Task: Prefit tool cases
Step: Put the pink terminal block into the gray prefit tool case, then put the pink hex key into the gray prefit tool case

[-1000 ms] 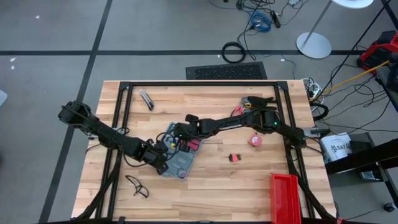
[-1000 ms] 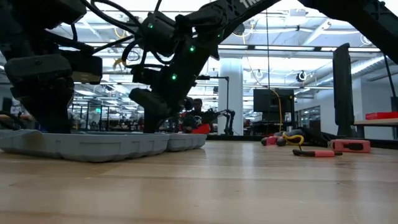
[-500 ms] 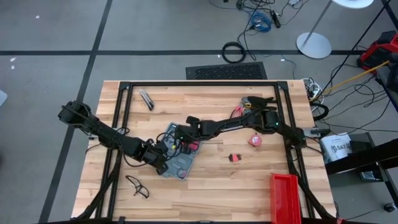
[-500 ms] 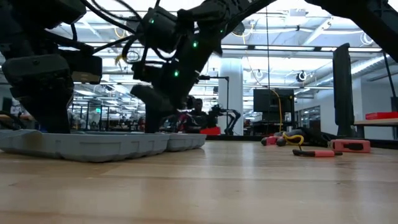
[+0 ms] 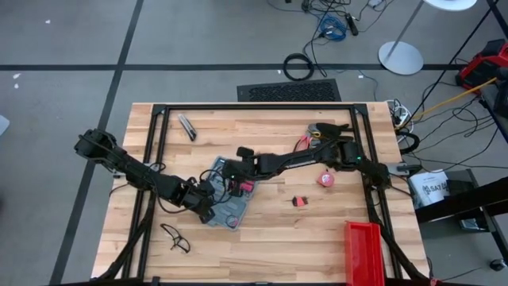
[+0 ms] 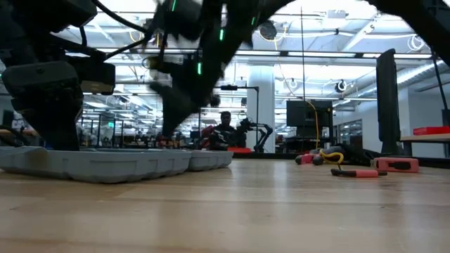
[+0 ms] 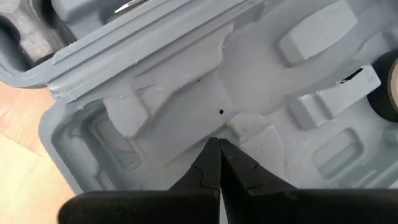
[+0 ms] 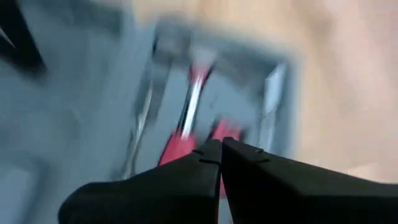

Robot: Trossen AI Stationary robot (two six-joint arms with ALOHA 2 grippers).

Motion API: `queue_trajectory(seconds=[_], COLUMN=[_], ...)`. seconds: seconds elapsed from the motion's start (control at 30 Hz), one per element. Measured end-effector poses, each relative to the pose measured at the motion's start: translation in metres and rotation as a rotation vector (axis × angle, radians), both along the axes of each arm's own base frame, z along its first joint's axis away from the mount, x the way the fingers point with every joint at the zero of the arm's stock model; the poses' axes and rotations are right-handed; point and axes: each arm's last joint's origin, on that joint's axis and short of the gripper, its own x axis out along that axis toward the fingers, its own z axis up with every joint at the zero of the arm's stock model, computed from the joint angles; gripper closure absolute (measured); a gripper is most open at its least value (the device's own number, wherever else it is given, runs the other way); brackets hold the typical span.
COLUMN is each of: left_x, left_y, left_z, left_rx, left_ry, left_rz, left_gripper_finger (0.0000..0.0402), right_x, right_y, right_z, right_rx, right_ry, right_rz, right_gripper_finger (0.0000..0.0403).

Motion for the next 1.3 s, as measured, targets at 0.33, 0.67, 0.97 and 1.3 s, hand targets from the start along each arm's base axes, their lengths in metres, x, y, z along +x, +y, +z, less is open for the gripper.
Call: queue_trajectory(seconds=[0.33, 0.67, 0.97, 1.3], left_x=[0.001, 0.0, 0.0, -0.003], left_y=[0.0, 0.0, 0.0, 0.003], left_z=[0.0, 0.0, 0.001, 0.039], left_rx=[0.001, 0.002, 0.003, 0.017], left_ry=[-0.007, -0.007, -0.004, -0.035], left_rz=[0.0, -0.001, 0.0, 0.007], left_gripper_finger=[0.0401, 0.0401, 0.0401, 0.0401], right_x=[-0.004, 0.004, 0.003, -0.036], right_y=[-0.002, -0.003, -0.009, -0.009], right_z=[-0.01, -0.004, -0.018, 0.065], right_rx=[0.018, -0.023, 0.002, -0.076], right_ry=[0.066, -0.032, 0.019, 0.088], right_rz=[-0.008, -0.027, -0.037, 0.003], right_gripper_finger=[0.0403, 0.0403, 0.0403, 0.0403])
